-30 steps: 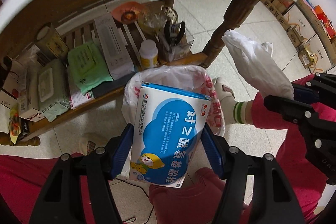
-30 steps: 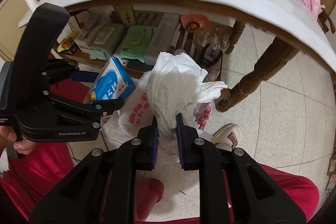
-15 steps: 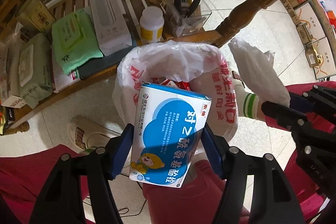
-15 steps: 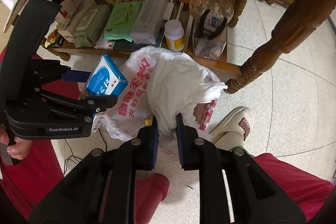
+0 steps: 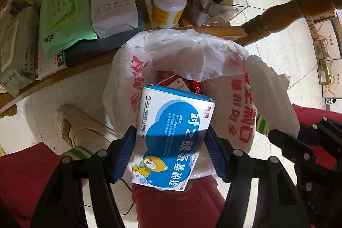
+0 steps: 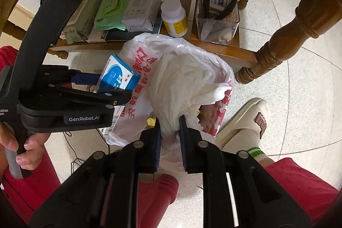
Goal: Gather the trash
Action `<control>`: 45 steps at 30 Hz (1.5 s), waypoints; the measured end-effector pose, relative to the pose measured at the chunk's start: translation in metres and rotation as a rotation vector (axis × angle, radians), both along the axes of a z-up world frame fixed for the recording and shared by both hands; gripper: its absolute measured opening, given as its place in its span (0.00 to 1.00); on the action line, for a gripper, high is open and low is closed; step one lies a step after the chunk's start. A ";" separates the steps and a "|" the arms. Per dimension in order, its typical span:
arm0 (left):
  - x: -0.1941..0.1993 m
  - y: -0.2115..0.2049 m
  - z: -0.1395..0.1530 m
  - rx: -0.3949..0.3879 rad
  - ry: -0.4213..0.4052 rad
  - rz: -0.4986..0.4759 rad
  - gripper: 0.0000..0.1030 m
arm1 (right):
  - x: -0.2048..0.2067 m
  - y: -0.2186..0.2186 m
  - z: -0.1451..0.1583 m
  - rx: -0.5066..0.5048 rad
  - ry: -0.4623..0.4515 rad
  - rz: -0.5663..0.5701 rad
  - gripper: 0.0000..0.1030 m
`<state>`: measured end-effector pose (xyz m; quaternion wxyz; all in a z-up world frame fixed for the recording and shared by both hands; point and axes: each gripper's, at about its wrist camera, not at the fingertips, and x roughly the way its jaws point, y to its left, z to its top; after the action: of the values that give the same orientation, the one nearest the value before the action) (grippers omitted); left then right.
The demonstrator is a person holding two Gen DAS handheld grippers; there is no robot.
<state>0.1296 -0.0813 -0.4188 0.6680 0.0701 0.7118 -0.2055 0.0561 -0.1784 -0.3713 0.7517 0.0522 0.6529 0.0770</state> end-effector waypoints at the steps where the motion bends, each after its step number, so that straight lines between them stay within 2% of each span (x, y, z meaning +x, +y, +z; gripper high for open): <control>1: 0.001 -0.001 -0.002 -0.002 0.006 0.002 0.61 | 0.001 0.000 -0.003 -0.002 0.006 0.000 0.16; 11: 0.006 -0.007 -0.029 0.023 0.049 0.008 0.61 | 0.010 0.004 -0.028 0.000 0.062 0.005 0.16; 20: 0.007 -0.006 -0.035 0.027 0.064 0.013 0.62 | 0.015 0.005 -0.037 0.024 0.085 -0.007 0.17; 21: 0.007 -0.006 -0.036 0.029 0.073 0.011 0.62 | 0.016 0.005 -0.037 0.027 0.085 -0.009 0.18; 23: 0.008 -0.005 -0.038 0.028 0.094 0.018 0.63 | 0.017 0.004 -0.037 0.030 0.083 -0.018 0.27; 24: 0.009 -0.005 -0.039 0.027 0.101 0.022 0.64 | 0.017 0.003 -0.036 0.030 0.080 -0.024 0.39; 25: 0.009 -0.004 -0.039 0.027 0.107 0.024 0.65 | 0.017 0.003 -0.036 0.022 0.076 -0.027 0.46; 29: 0.010 -0.002 -0.037 0.035 0.105 0.026 0.72 | 0.018 0.001 -0.036 0.029 0.081 -0.034 0.47; 38: 0.007 -0.004 -0.033 0.068 0.079 0.019 0.73 | 0.018 0.002 -0.036 0.025 0.081 -0.034 0.47; 45: 0.003 -0.003 -0.022 0.106 0.024 0.022 0.77 | 0.014 0.004 -0.028 0.012 0.063 -0.033 0.47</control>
<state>0.1328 -0.0842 -0.4409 0.6571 0.0949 0.7303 -0.1609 0.0700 -0.1747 -0.3995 0.7316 0.0700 0.6748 0.0667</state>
